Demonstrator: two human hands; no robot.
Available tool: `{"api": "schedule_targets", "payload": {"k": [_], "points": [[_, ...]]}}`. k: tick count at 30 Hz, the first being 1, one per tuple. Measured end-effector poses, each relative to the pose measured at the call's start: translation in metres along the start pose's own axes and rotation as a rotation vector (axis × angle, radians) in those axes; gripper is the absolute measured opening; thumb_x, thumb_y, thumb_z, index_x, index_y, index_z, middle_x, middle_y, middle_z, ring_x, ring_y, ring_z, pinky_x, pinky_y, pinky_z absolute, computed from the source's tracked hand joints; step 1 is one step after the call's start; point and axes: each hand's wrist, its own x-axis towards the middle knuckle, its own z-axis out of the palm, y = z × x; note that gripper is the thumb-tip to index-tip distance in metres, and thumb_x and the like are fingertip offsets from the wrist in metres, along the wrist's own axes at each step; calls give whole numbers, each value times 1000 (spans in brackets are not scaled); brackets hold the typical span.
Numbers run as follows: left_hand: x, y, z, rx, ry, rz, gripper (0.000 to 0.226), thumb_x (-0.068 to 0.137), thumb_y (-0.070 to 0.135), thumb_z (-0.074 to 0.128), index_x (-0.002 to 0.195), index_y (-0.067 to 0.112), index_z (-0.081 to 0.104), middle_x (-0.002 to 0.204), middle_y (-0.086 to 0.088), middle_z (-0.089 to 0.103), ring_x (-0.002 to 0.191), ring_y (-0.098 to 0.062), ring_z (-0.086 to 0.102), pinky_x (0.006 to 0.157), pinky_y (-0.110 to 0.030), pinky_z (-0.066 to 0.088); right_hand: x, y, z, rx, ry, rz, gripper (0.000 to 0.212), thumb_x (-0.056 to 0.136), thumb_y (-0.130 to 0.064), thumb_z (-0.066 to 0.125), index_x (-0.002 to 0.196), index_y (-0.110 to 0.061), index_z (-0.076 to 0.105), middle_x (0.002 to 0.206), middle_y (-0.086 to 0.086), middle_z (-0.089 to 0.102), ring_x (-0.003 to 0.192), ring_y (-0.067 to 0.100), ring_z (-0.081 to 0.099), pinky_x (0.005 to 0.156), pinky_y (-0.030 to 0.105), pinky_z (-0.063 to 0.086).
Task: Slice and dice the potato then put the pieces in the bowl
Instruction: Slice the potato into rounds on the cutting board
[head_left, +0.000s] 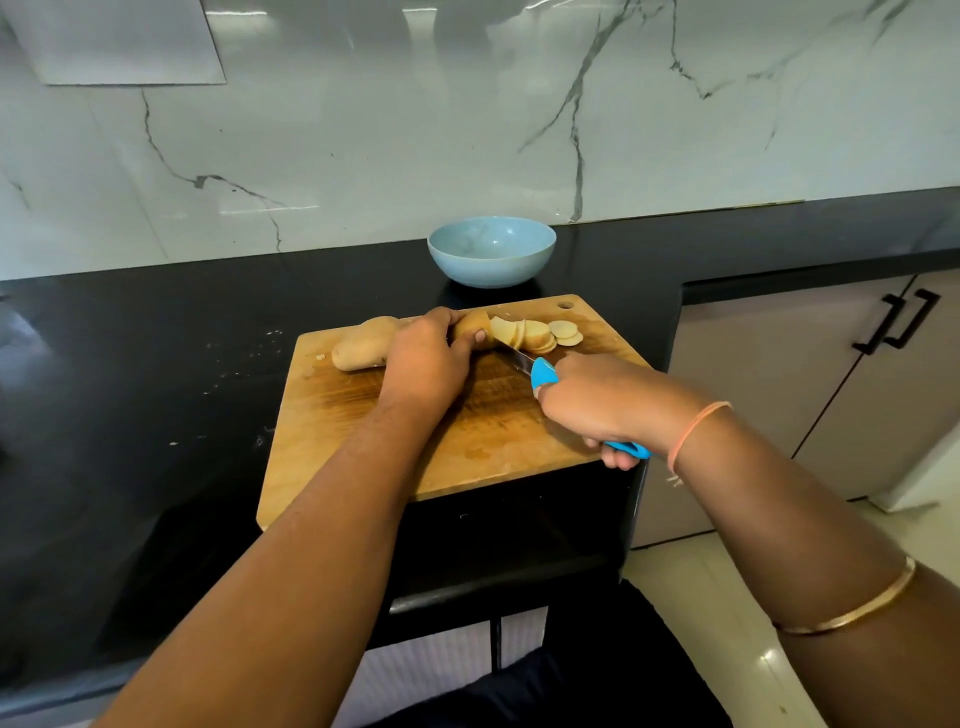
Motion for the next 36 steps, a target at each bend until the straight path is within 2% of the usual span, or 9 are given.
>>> {"api": "schedule_targets", "payload": {"k": [6, 11, 14, 18, 22, 25, 30, 33, 36], "points": [[1, -2, 0, -10, -3, 18, 42, 93, 31, 60, 131, 17, 53, 122, 0, 61, 93, -4, 47, 80, -20, 41, -3, 4, 4, 112, 55, -4, 31, 98, -32, 40, 124, -16, 39, 65, 5, 53, 39, 11, 47, 37, 15, 40], [2, -2, -2, -31, -22, -8, 44, 90, 31, 64, 131, 19, 55, 124, 1, 61, 97, -5, 50, 82, -21, 42, -10, -6, 14, 152, 220, -63, 39, 101, -41, 33, 131, -17, 40, 67, 3, 57, 39, 9, 49, 37, 17, 42], [0, -2, -2, -61, -23, -12, 45, 87, 30, 67, 129, 19, 56, 125, 1, 61, 104, -10, 55, 85, -21, 44, -14, -15, 17, 151, 258, -92, 41, 102, -41, 30, 134, -17, 39, 69, 3, 58, 35, 7, 47, 34, 14, 39], [-1, -2, -4, -89, -24, -33, 48, 85, 30, 70, 129, 19, 57, 126, 2, 61, 109, -13, 57, 89, -25, 46, -15, -24, 22, 109, 226, -65, 45, 102, -42, 29, 141, -19, 32, 76, 3, 58, 37, 7, 47, 36, 15, 42], [-1, -2, -4, -107, -31, -30, 47, 85, 29, 69, 129, 19, 57, 127, 2, 60, 110, -12, 56, 84, -21, 43, -13, -26, 26, 136, 217, -9, 46, 101, -43, 30, 141, -19, 32, 79, 4, 59, 39, 8, 48, 36, 16, 42], [-2, 0, -4, -92, -31, -37, 47, 86, 30, 68, 130, 19, 55, 127, 2, 59, 111, -13, 56, 83, -20, 42, -15, -23, 27, 164, 194, 14, 44, 101, -42, 31, 136, -15, 35, 70, 5, 59, 34, 8, 48, 34, 15, 41], [-1, 0, -4, -115, -24, -48, 45, 87, 28, 67, 129, 17, 55, 125, 1, 60, 95, -5, 49, 80, -19, 41, -19, -24, 20, 244, 140, 30, 45, 101, -39, 34, 139, -15, 32, 66, 6, 56, 39, 10, 48, 38, 17, 44], [-1, -1, -4, -121, -29, -46, 44, 87, 28, 67, 129, 17, 55, 126, 1, 59, 98, -6, 51, 80, -19, 42, -20, -26, 21, 183, 166, 11, 47, 101, -41, 32, 141, -17, 31, 65, 5, 57, 37, 9, 48, 38, 17, 44], [0, -2, -2, -118, -31, -49, 44, 87, 28, 67, 128, 18, 55, 125, 1, 60, 94, -5, 48, 78, -19, 42, -22, -26, 24, 195, 140, 35, 44, 101, -41, 34, 135, -14, 36, 63, 5, 57, 32, 8, 47, 35, 15, 43]]}}
